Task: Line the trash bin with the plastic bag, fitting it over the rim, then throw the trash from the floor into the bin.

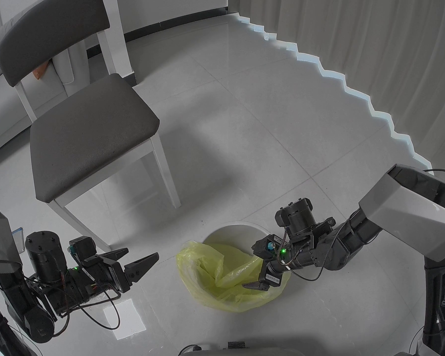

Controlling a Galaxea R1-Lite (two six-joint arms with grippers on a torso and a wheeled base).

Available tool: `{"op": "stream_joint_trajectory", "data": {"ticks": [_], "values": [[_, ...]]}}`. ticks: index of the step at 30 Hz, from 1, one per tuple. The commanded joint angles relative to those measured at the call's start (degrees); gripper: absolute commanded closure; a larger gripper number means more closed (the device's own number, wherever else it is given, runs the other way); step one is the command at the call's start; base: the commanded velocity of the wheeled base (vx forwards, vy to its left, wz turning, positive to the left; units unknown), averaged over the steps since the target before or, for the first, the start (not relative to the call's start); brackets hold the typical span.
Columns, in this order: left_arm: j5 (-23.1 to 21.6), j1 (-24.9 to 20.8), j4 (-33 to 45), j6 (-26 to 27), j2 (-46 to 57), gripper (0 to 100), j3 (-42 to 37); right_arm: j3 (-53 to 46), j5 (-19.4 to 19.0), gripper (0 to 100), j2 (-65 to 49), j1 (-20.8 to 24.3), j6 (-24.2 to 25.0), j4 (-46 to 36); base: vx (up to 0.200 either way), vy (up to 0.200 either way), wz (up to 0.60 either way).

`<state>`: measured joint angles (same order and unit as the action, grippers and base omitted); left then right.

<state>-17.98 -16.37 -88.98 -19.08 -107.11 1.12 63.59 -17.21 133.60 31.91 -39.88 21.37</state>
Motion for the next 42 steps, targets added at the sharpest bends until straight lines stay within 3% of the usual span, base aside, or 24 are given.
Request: {"op": "stream_joint_trajectory", "data": {"ticks": [1,12,13,28,42], "values": [[-0.12,0.11,-1.02,-0.17,1.37,0,-1.12,1.28,-0.01,0,2.37,0.17,-0.03,-0.10,0.000,0.000,0.00],[-0.39,0.90,-1.02,-0.26,2.25,0,-1.12,6.99,-0.01,0,5.01,-0.10,-0.38,-4.32,0.000,0.000,0.00],[-0.39,0.90,-1.02,-0.26,2.25,0,-1.12,6.99,-0.01,100,5.01,-0.10,-0.38,-4.32,0.000,0.000,0.00],[-1.09,1.61,-1.02,-0.43,1.55,0,-1.12,7.96,-0.01,100,3.69,-0.80,-0.38,-4.50,0.000,0.000,0.00],[-2.23,2.75,-1.02,-0.70,1.55,0,-1.12,12.44,-0.01,100,-5.01,-6.43,0.15,-7.31,0.000,0.000,0.00]]}}
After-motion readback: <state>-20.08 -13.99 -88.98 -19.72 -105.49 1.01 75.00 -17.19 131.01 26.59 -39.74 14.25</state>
